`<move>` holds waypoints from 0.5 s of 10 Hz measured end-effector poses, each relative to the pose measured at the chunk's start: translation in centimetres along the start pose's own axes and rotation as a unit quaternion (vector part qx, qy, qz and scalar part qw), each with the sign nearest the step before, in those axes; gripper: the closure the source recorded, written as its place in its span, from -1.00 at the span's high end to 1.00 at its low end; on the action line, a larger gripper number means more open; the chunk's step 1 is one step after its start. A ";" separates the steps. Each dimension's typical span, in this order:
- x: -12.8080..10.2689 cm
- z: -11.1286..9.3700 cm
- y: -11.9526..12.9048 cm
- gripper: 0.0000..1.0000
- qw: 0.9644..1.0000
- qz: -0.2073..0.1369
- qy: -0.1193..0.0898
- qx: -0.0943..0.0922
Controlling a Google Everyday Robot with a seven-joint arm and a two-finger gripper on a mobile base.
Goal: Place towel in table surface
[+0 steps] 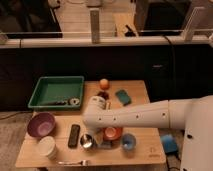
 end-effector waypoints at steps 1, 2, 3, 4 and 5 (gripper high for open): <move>-0.1 0.5 0.1 0.60 1.000 -0.001 -0.006 0.002; -0.2 1.1 0.1 0.60 1.000 0.002 -0.017 0.005; 0.0 1.7 0.3 0.60 1.000 0.013 -0.026 0.004; 0.3 2.2 0.4 0.60 0.999 0.025 -0.030 0.000; 0.3 2.8 0.5 0.60 0.999 0.038 -0.037 -0.010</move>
